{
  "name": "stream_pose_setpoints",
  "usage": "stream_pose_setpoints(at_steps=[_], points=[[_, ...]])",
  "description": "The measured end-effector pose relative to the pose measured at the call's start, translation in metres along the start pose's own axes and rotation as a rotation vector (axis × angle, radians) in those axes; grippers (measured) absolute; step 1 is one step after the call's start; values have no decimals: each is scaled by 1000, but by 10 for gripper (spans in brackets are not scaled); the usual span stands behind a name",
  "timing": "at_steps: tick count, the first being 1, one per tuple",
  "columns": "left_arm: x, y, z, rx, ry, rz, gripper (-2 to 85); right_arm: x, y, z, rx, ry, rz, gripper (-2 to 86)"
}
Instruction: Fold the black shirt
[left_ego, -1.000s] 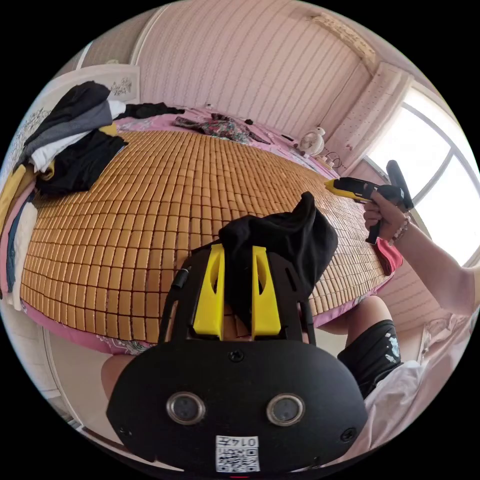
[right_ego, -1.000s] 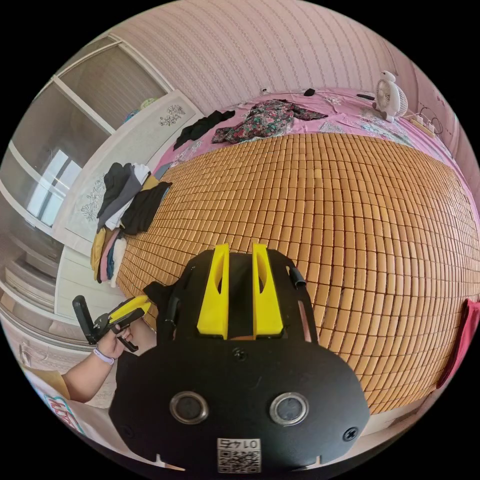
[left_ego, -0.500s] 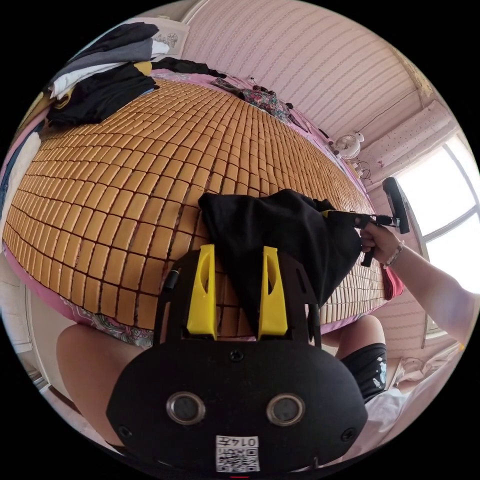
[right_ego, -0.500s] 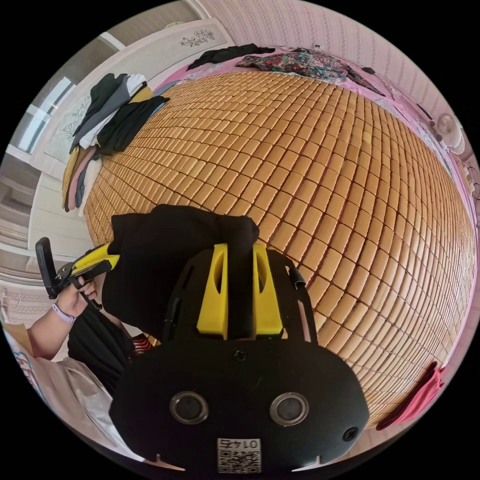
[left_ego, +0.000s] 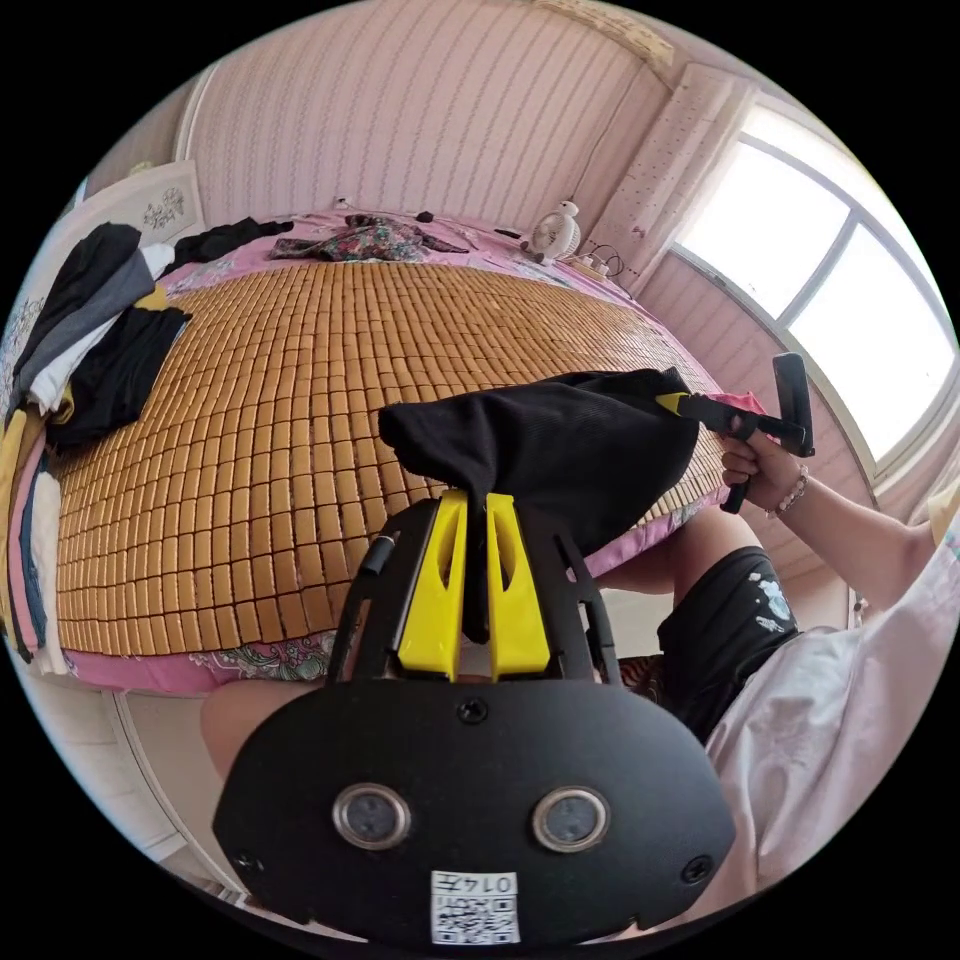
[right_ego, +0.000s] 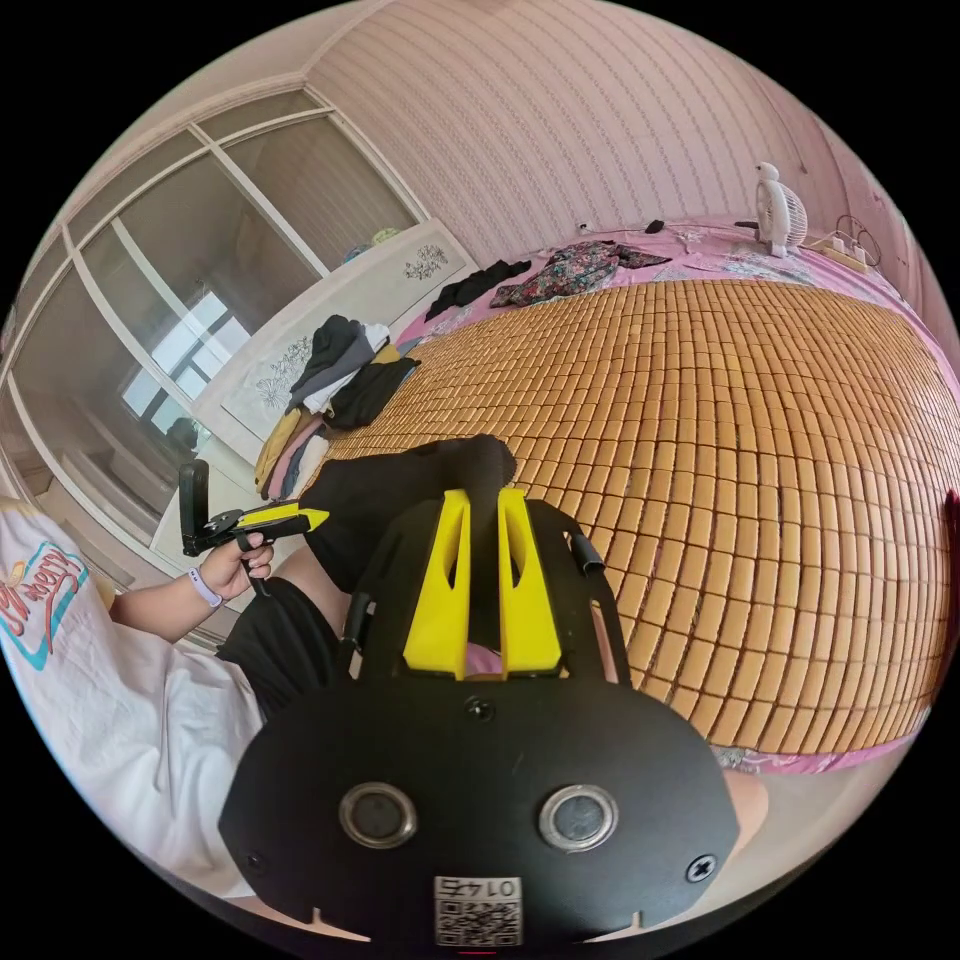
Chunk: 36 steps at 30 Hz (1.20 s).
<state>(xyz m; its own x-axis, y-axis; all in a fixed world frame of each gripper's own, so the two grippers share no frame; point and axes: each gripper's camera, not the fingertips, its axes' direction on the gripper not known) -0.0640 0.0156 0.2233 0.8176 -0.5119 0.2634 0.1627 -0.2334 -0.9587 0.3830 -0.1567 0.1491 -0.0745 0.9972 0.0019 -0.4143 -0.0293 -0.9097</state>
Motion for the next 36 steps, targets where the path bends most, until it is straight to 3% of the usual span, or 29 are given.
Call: stream_pose_setpoints(at_steps=[6,11,18,21,23,26,30,33,36], points=[[111,-11,-22,0,95,291,19,37,68,-100,212,25,107,30],[200,-45,-4,13,235,471,21,84,115,-194,334,177,125,32],[371,-135,66,33,449,677,37,173,102,-313,340,442,98,48],[442,-190,100,59,546,600,45,231,39,-358,258,633,116,71],[473,-226,138,-21,579,484,48,309,-12,-374,196,751,283,89],[501,-260,199,-209,554,445,54,384,-15,-366,240,828,517,95],[453,-237,206,-270,533,414,62,387,40,-300,332,764,497,71],[390,-188,166,-256,412,497,40,340,131,-196,270,747,370,51],[305,-126,110,-289,348,424,18,293,242,-77,37,784,398,36]])
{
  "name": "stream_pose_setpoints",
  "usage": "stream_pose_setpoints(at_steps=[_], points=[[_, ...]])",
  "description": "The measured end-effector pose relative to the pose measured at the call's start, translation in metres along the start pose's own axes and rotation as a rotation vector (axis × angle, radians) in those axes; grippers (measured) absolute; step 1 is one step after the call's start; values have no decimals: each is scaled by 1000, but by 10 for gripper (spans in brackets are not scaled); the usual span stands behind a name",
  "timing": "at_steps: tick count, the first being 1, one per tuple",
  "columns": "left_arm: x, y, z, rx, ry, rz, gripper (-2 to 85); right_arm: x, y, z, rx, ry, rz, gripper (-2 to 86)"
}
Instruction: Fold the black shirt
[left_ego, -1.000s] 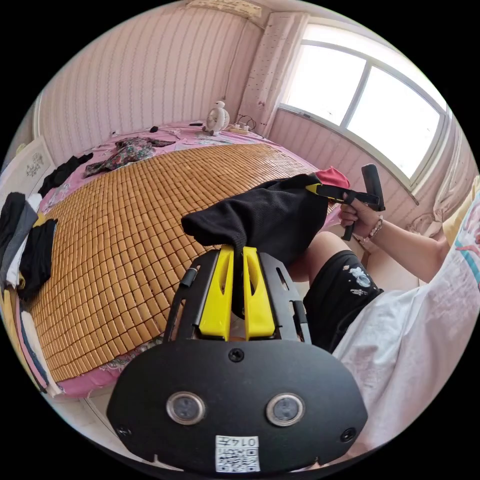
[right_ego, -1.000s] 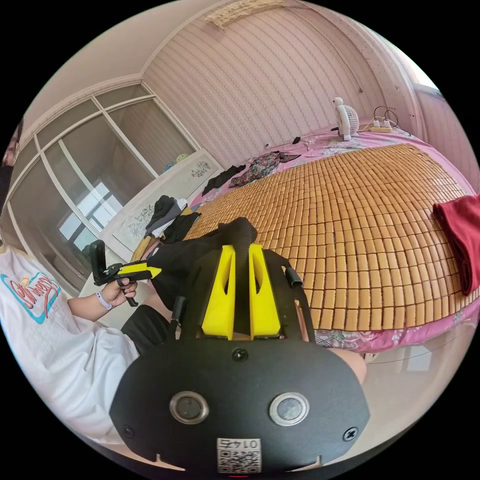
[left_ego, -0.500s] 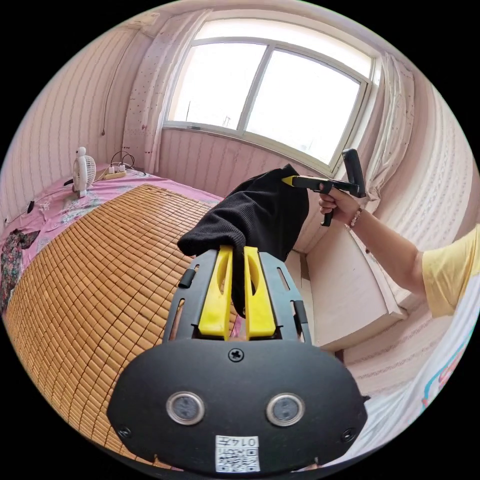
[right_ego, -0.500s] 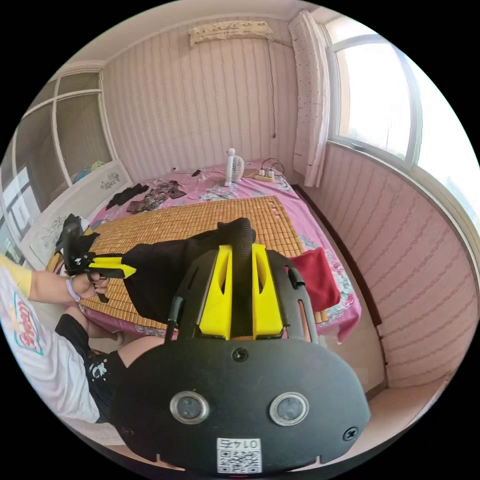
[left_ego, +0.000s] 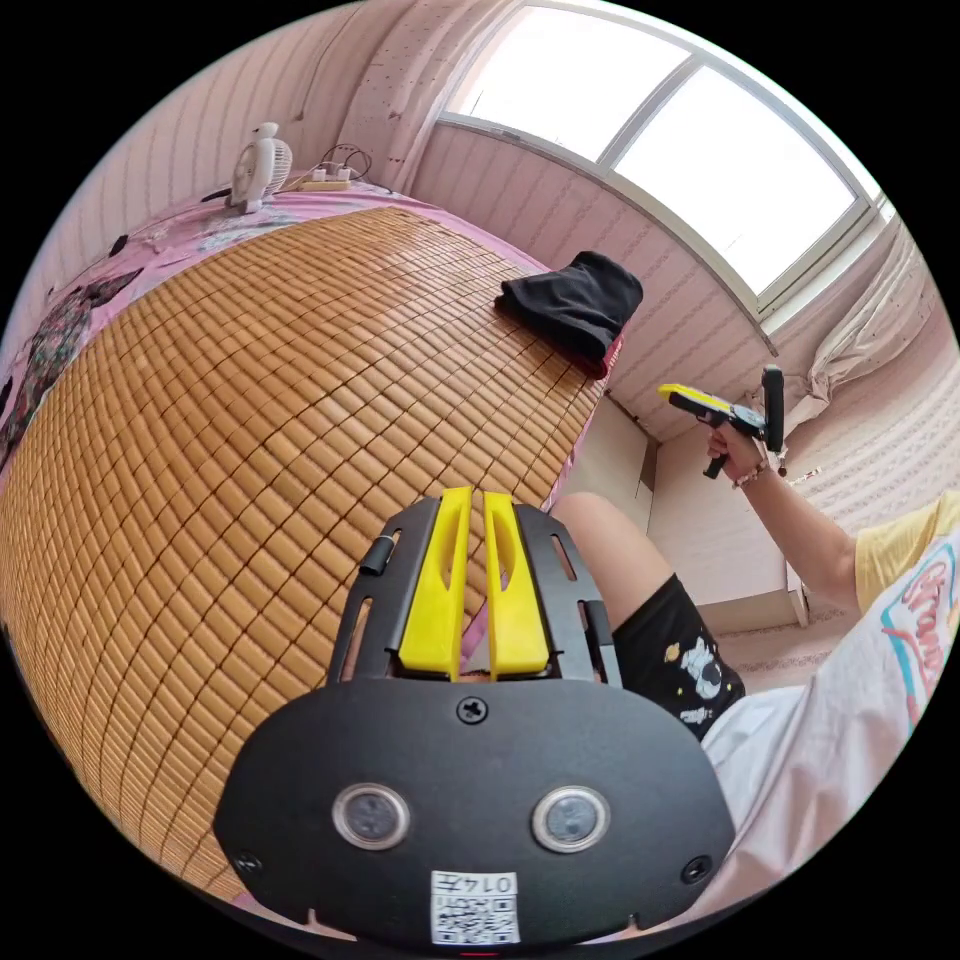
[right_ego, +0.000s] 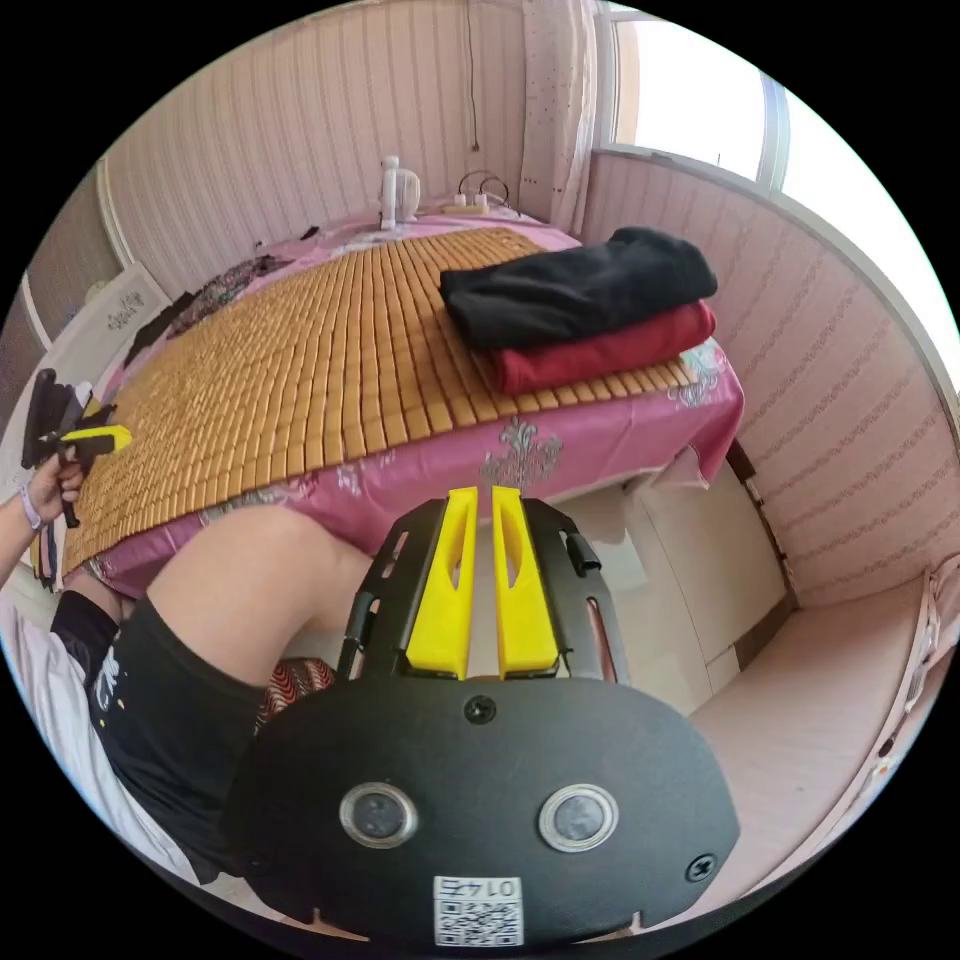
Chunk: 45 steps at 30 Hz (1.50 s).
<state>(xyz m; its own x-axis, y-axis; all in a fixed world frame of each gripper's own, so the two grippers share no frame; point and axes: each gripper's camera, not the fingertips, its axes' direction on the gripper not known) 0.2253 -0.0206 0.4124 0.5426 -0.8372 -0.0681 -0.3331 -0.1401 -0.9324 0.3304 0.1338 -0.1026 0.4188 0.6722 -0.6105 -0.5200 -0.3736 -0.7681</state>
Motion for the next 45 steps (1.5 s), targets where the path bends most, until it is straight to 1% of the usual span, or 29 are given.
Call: stream_pose_setpoints(at_steps=[1,2,4,5,7,8,10,12,14,15,18,21,23,25,31,35,39,41,45], points=[[-9,41,-25,-8,-27,-61,9,-27,51,20,-103,66,2,31],[-13,61,-38,-4,-46,-101,5,-50,94,35,-180,126,16,26],[-19,130,-92,40,-134,-242,-4,-78,139,49,-277,150,10,18],[-18,144,-105,57,-157,-269,-4,-93,156,55,-312,136,-20,13],[-7,192,-153,157,-254,-326,-5,-108,165,57,-294,113,-54,5],[-3,201,-164,184,-283,-328,-5,-114,161,59,-276,95,-75,5],[18,228,-196,261,-399,-299,-6,-119,148,59,-226,52,-86,5],[31,246,-217,315,-453,-295,-6,-129,132,53,-142,6,-127,4],[41,267,-237,379,-486,-310,-6,-155,114,49,-40,-23,-236,4],[45,284,-249,416,-501,-335,-6,-163,110,50,-25,-22,-266,3],[50,331,-277,481,-541,-418,-5,-213,94,62,21,-39,-413,8],[49,384,-305,517,-592,-524,-4,-272,89,73,88,-117,-559,16],[47,416,-321,534,-619,-586,5,-329,95,82,128,-180,-697,23],[44,457,-343,559,-652,-670,18,-371,102,92,143,-233,-772,27],[26,547,-392,615,-719,-854,46,-500,124,124,129,-456,-996,51],[11,587,-417,625,-783,-923,57,-582,136,153,71,-577,-1113,64],[-21,625,-448,649,-813,-995,69,-651,143,188,-18,-680,-1174,66],[-37,636,-463,665,-837,-1016,72,-701,148,213,-79,-721,-1211,67],[-82,653,-505,713,-884,-1041,79,-778,152,246,-113,-772,-1249,71]])
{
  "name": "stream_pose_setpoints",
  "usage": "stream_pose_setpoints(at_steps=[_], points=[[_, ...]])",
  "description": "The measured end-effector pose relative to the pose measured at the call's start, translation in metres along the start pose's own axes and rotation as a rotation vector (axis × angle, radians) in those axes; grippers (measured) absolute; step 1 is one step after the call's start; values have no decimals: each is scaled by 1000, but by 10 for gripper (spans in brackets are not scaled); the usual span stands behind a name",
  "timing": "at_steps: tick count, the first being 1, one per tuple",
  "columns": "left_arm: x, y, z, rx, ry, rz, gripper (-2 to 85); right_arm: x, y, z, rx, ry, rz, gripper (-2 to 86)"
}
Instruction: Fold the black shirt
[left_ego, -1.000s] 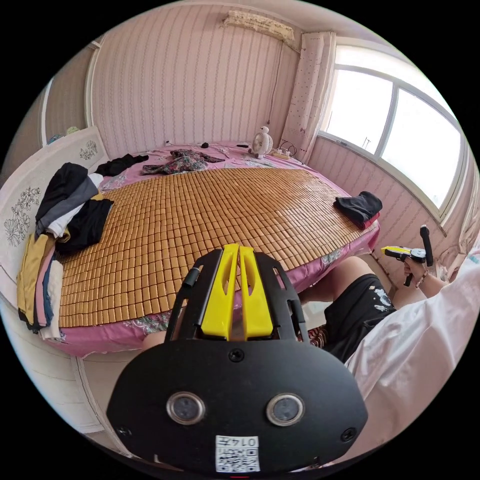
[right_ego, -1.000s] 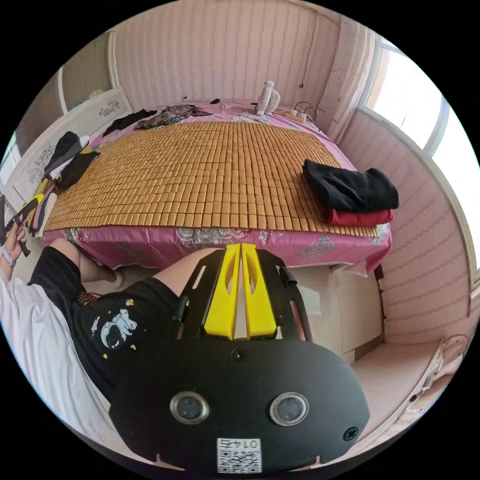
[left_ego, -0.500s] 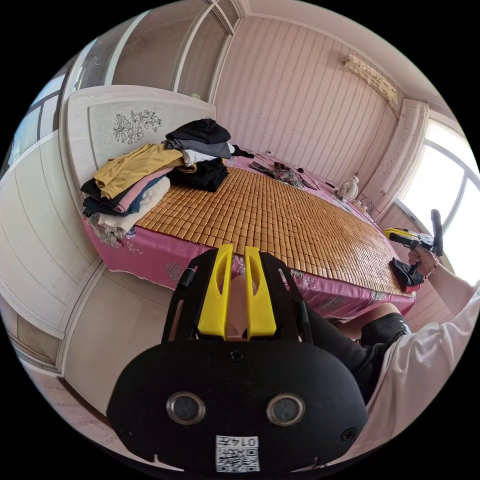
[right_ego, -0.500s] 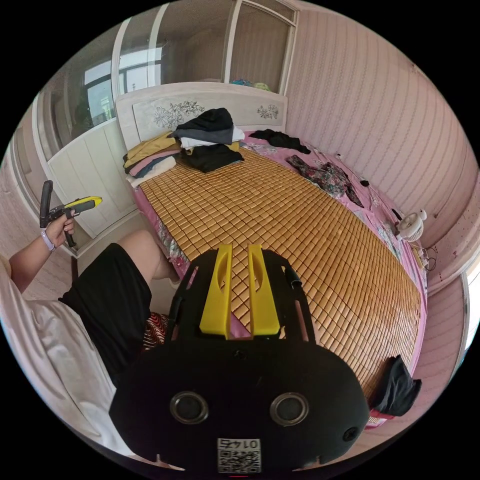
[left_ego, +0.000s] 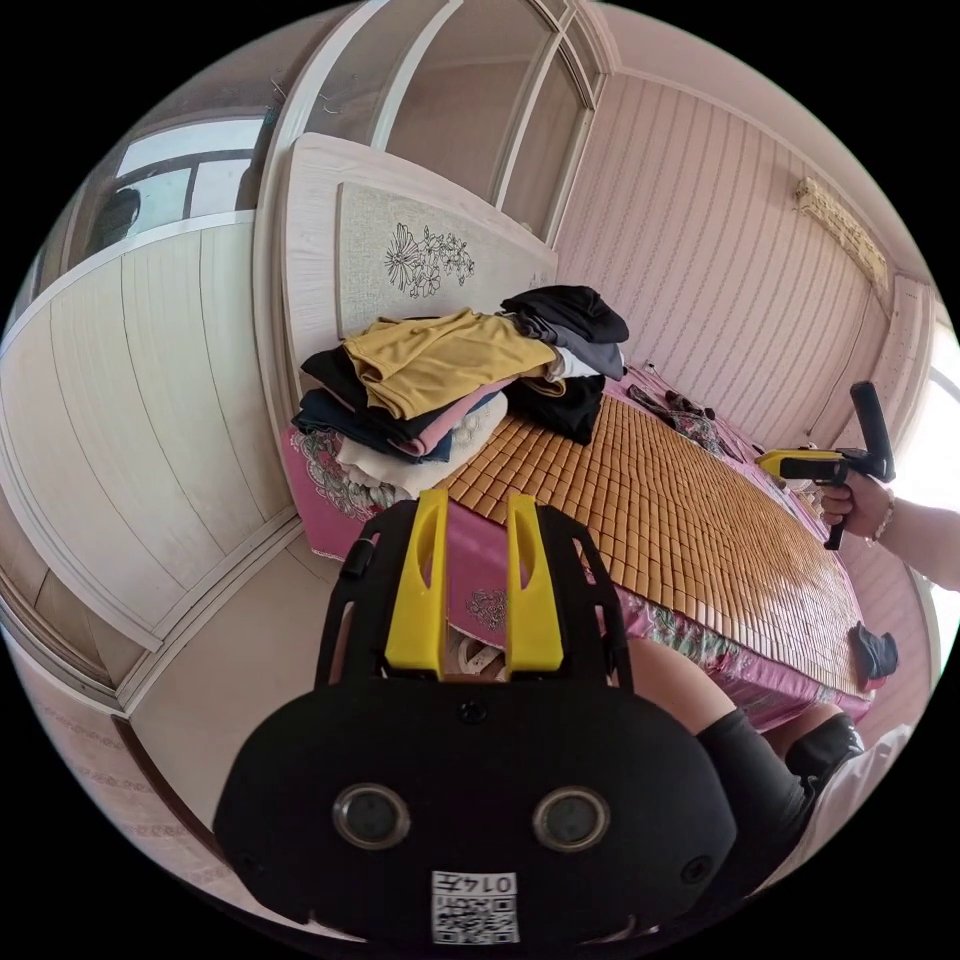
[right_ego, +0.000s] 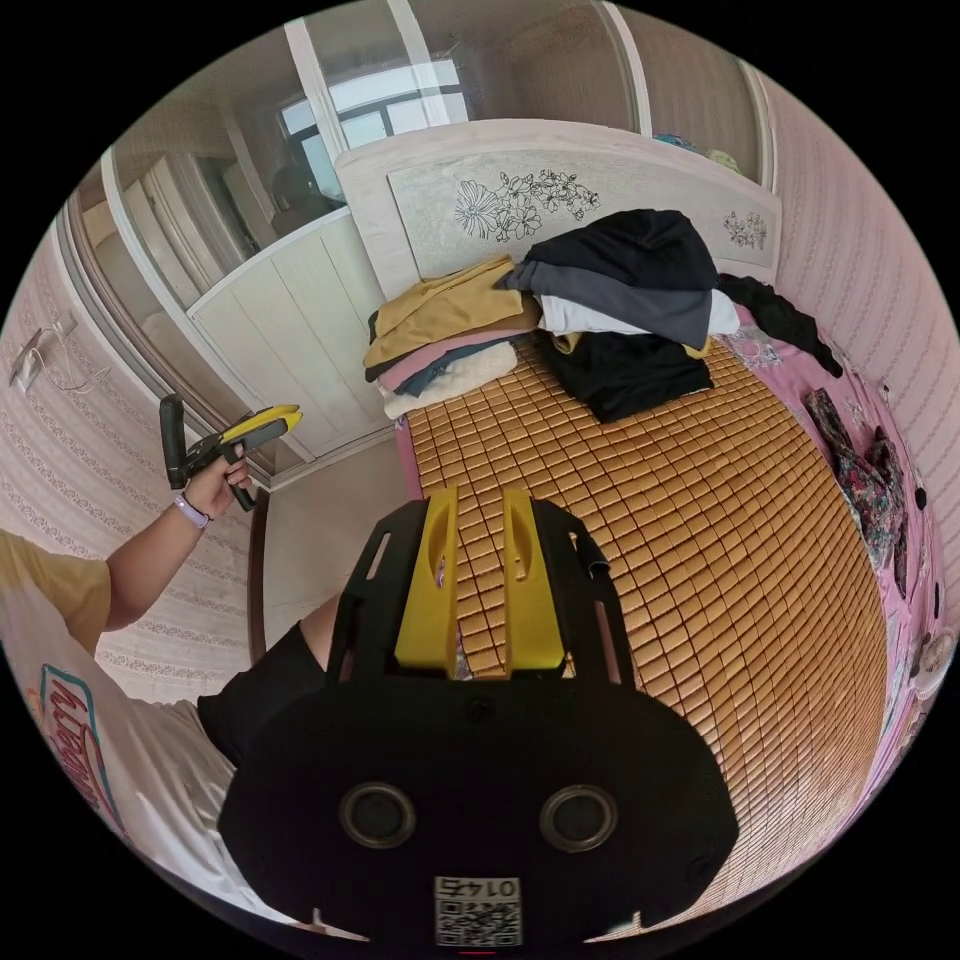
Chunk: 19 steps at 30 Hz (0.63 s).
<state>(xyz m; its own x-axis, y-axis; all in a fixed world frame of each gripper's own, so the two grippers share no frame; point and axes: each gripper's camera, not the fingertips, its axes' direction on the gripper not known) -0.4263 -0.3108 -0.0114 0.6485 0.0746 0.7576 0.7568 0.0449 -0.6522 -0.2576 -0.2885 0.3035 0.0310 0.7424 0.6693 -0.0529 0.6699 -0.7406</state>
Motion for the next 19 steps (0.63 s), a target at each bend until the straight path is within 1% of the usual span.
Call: stream_pose_setpoints(at_steps=[7,12,14,16,17,19], points=[[-39,-90,53,49,-34,-8,90,26,-120,122,0,-5,-38,80],[-47,-123,100,13,-60,-17,97,52,-182,184,72,8,29,71],[-48,-130,119,-25,-75,-25,78,66,-203,215,73,31,65,67],[-51,-134,140,-103,-100,-48,52,76,-214,236,26,32,84,64],[-51,-134,142,-101,-103,-48,45,80,-219,245,-17,18,93,57],[-46,-136,141,-86,-125,-18,20,83,-220,242,-22,-8,85,47]])
